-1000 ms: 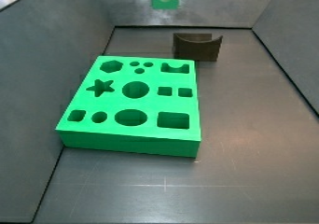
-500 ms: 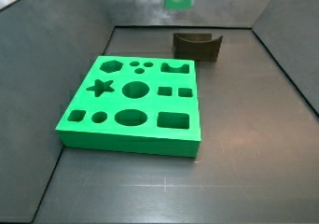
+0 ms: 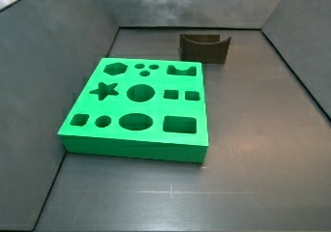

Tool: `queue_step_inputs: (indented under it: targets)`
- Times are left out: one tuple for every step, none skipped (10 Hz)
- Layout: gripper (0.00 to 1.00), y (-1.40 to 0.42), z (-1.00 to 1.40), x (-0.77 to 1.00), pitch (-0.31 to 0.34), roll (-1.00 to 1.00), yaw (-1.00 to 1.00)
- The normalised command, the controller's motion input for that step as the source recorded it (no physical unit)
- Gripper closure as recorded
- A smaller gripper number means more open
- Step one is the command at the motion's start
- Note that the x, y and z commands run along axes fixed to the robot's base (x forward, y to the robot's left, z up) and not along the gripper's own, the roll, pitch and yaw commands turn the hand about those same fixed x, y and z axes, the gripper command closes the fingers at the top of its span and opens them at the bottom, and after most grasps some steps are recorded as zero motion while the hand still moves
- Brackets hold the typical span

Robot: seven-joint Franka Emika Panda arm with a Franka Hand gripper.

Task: Pick up the arch object. Move up. Place the arch object on the fixture. Regrasp the arch object. Move to above the board. Insert the arch object.
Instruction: Place the arch object on the fixture.

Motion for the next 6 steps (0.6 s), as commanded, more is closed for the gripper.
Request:
queue_step_inputs:
  targets:
    - [1.0,0.04,0.01,0.25,0.084,-1.0,-0.04]
    - [1.0,0.04,0.0,0.15,0.1,-1.0,-0.05]
    - [1.0,0.04,0.01,0.05,0.093,-0.88,-0.07]
    - [1.0,0.04,0.0,0.03,0.069,-0.68,-0.08]
    - [1.0,0.04,-0.01,0.04,0.054,-0.42,-0.09]
    - [1.0,0.03,0.0,0.05,0.052,-0.31,-0.09]
